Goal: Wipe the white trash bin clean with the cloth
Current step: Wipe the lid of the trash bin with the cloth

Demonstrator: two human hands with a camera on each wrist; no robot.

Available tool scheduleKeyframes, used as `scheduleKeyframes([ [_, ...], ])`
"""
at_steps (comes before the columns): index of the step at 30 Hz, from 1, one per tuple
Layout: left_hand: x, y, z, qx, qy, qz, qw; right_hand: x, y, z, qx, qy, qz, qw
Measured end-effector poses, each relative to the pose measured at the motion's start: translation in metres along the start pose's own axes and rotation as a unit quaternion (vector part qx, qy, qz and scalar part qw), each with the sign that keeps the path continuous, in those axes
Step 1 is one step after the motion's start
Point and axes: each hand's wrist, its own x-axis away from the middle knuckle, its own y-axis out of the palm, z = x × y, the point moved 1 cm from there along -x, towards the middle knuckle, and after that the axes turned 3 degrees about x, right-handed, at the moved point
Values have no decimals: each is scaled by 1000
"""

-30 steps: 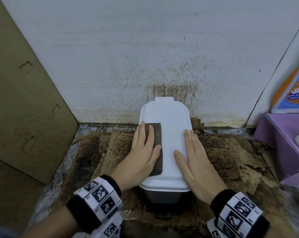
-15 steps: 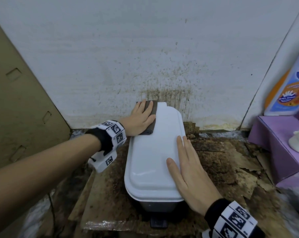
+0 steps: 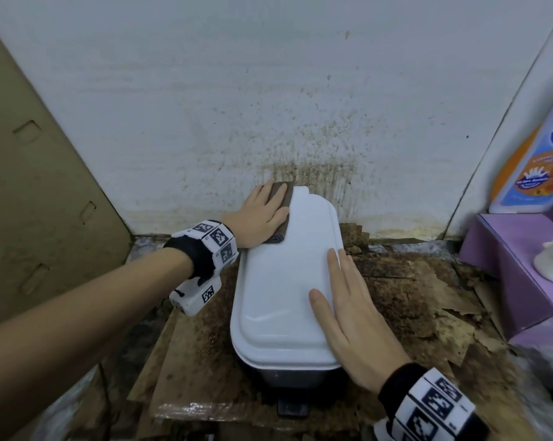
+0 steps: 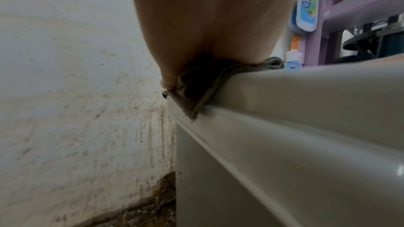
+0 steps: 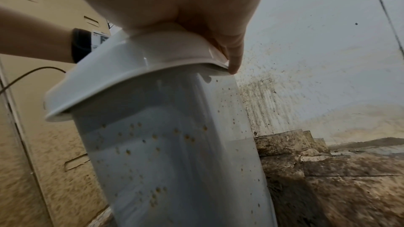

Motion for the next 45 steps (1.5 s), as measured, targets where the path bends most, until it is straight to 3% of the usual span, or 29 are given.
scheduleKeyframes([
  [5, 31, 17, 2, 18, 18, 10, 1000, 0, 1, 0, -2, -1, 6, 1000],
  [10, 57, 37, -2, 108, 3, 3, 994, 0, 3, -1, -5, 3, 8, 1000],
  [20, 127, 73, 20, 162, -7, 56, 985, 1, 5, 1, -2, 1, 22, 1000],
  [30, 168, 108, 43, 241, -33, 169, 955, 2, 6, 2, 0, 1, 29, 1000],
  [40, 158, 102, 34, 293, -25, 207, 933, 1, 7, 3, -7, 6, 30, 1000],
  [45, 128, 80, 20, 279, -26, 184, 942, 0, 6, 3, -6, 3, 32, 999],
])
